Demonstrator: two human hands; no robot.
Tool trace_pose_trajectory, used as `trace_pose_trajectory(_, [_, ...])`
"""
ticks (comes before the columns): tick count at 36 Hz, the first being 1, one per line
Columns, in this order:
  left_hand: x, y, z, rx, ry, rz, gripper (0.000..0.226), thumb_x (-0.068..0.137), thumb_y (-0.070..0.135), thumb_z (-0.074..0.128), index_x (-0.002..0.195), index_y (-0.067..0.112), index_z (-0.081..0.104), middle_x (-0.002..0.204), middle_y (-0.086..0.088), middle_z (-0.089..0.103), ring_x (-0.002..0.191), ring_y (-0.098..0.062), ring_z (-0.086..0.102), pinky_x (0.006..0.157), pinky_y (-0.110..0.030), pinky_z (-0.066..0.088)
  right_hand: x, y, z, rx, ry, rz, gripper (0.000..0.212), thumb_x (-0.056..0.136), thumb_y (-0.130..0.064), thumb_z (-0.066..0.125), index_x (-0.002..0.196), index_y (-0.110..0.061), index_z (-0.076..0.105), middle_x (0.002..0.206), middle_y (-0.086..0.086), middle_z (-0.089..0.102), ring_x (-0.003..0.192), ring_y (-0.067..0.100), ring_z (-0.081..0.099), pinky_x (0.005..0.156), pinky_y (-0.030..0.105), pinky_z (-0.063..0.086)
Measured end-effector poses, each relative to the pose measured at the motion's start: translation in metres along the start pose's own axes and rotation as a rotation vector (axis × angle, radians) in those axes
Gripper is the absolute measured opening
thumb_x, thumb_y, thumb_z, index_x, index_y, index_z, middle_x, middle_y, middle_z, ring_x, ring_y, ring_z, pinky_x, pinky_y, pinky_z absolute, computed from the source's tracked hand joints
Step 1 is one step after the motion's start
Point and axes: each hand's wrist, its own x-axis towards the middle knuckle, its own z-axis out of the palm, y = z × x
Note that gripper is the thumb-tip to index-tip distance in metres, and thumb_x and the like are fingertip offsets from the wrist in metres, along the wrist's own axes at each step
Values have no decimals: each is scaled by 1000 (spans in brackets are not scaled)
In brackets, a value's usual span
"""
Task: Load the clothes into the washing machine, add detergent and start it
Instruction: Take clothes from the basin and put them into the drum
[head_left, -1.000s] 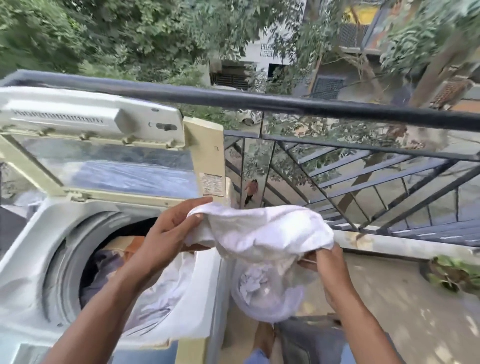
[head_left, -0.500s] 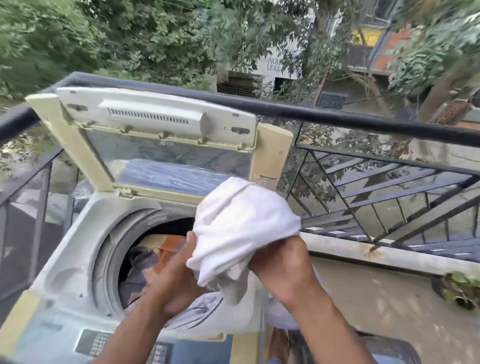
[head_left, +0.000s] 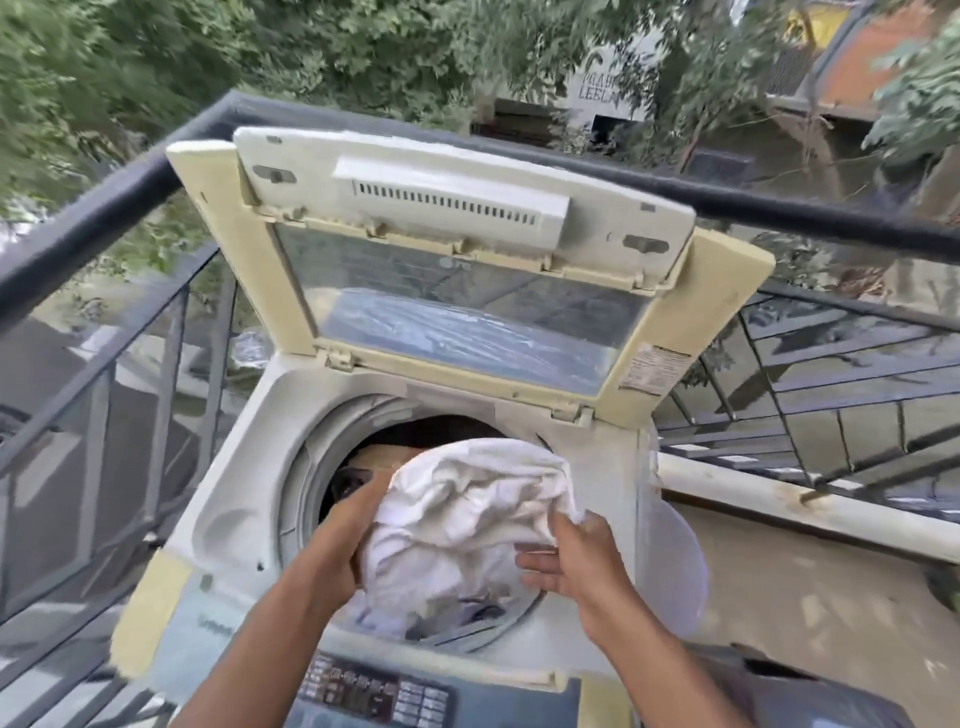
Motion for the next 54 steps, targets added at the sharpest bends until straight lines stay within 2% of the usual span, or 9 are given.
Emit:
trace_pose_trajectory(4, [37, -7, -21, -33, 70, -109, 34, 94, 41, 75, 110, 11, 80, 106, -13, 80, 80, -27, 76, 67, -32, 61, 26, 3, 29, -79, -21, -1, 52, 101, -6, 36, 147, -27, 26, 128, 21, 62, 70, 30, 78, 56, 34, 61])
trace_pose_trajectory(8, [83, -11, -36, -24, 178, -122, 51, 85, 39, 82, 126, 9, 76, 116, -18, 80, 97, -37, 77, 78, -45, 61, 45, -13, 60, -151, -50, 43, 46, 100, -5, 38, 142, -26, 40, 121, 18, 68, 71, 32, 74, 54, 34, 60])
trace_pose_trajectory(14, [99, 21, -27, 83, 213, 79, 45, 91, 41, 70, 127, 14, 70, 123, -28, 72, 90, -41, 72, 52, -34, 59, 82, -21, 89, -170, 18, -62, 57, 97, -5, 39, 145, -36, 43, 125, -3, 65, 91, 25, 74, 70, 35, 61])
trace_pose_trajectory(17, [110, 25, -26, 216, 224, 195, 67, 86, 45, 74, 147, 24, 54, 146, -28, 58, 125, -50, 63, 94, -54, 59, 89, -23, 95, -279, 34, -165, 71, 97, -12, 49, 154, -49, 26, 150, -10, 47, 113, 22, 64, 92, 43, 59])
trace_pose_trajectory(19, [108, 26, -23, 302, 209, 238, 74, 86, 44, 77, 153, 33, 48, 152, -6, 59, 132, -31, 62, 113, -51, 51, 89, -22, 99, -374, 10, -190, 73, 100, -14, 51, 160, -42, 22, 156, -3, 41, 105, 17, 61, 77, 28, 54])
trace_pose_trajectory(23, [96, 19, -14, 463, 111, 286, 68, 99, 29, 72, 161, 21, 43, 144, -1, 60, 98, 9, 69, 99, -31, 48, 95, -12, 103, -575, -8, -215, 65, 101, -19, 54, 161, -30, 29, 156, 5, 44, 110, 22, 61, 82, 29, 49])
trace_pose_trajectory(26, [126, -12, -26, 521, 34, 228, 93, 73, 58, 71, 156, 21, 48, 123, -3, 76, 109, -13, 75, 109, -46, 52, 93, -4, 102, -700, -50, -176, 62, 102, -26, 56, 160, -26, 33, 156, 6, 45, 128, 26, 57, 86, 26, 44])
trace_pose_trajectory(31, [112, -18, -17, 835, 2, 192, 48, 94, 36, 68, 141, 27, 62, 127, -1, 71, 120, -22, 67, 101, -31, 51, 86, 5, 97, -774, -106, -121, 62, 100, -23, 57, 158, -25, 34, 153, 8, 49, 128, 26, 56, 94, 28, 46])
trace_pose_trajectory(54, [1, -3, 89, 812, -65, 592, 20, 103, 30, 67, 121, 30, 74, 109, 15, 78, 104, -2, 71, 87, -27, 53, 16, -14, -11, -425, 75, -511, 20, 96, -25, 62, 112, -34, 71, 106, -15, 72, 96, -2, 66, 82, 26, 56])
